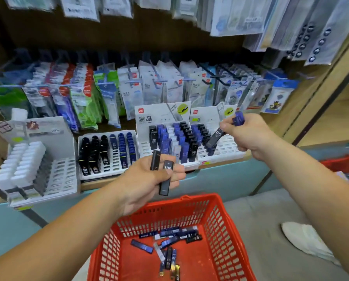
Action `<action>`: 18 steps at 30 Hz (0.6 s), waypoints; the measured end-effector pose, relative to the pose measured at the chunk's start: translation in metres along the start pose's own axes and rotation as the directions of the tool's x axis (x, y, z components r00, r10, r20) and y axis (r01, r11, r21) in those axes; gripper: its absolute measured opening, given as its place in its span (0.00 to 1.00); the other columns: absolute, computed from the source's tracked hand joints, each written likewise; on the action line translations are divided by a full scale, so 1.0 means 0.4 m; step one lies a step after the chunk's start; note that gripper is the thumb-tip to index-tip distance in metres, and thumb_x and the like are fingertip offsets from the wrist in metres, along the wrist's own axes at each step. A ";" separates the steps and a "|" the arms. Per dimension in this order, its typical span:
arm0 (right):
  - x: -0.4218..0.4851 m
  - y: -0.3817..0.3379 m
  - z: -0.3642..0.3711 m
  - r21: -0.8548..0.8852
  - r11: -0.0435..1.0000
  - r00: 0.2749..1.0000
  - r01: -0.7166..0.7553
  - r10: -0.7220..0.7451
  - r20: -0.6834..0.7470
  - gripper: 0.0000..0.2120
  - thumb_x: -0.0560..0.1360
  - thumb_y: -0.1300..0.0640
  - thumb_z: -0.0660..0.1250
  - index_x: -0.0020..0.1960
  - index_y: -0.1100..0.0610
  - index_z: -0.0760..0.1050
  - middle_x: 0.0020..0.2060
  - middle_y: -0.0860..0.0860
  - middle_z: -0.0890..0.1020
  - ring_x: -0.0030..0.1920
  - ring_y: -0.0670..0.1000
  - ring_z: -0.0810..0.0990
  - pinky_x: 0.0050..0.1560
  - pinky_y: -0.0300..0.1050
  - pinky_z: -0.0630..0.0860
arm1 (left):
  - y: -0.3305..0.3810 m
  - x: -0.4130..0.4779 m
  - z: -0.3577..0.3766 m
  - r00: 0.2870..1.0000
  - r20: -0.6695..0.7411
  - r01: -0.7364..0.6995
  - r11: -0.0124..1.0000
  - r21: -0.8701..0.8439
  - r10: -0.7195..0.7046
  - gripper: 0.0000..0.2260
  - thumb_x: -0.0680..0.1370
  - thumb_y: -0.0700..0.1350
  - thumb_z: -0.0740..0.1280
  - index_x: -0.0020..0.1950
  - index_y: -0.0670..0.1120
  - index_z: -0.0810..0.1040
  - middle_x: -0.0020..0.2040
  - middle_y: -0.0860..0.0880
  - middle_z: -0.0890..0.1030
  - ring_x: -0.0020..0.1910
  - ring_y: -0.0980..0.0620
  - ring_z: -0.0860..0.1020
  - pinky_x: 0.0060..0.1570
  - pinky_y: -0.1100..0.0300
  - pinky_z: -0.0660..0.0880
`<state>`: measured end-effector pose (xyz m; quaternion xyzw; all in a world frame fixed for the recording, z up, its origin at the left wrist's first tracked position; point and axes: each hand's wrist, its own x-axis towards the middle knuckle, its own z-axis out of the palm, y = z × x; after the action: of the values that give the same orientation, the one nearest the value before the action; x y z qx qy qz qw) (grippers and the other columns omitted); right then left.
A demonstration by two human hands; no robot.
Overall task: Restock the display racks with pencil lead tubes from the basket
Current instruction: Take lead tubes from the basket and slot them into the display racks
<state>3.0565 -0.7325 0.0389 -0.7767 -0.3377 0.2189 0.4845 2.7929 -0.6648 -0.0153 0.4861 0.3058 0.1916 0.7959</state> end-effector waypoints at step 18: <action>0.223 0.183 -0.045 0.134 0.946 0.937 0.295 -0.314 0.155 0.02 0.79 0.61 0.70 0.48 0.59 0.79 0.23 0.39 0.72 0.23 0.41 0.67 0.23 0.30 0.63 | 0.068 0.271 0.212 0.997 -0.064 -0.021 0.922 0.386 0.050 0.14 0.87 0.46 0.61 0.62 0.35 0.72 0.49 0.33 0.85 0.45 0.40 0.87 0.38 0.58 0.83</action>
<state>3.1515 -0.6998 -0.0203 -0.6653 -0.4828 0.2260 0.5227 2.9299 -0.6426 0.0051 0.6312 0.3572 0.1596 0.6697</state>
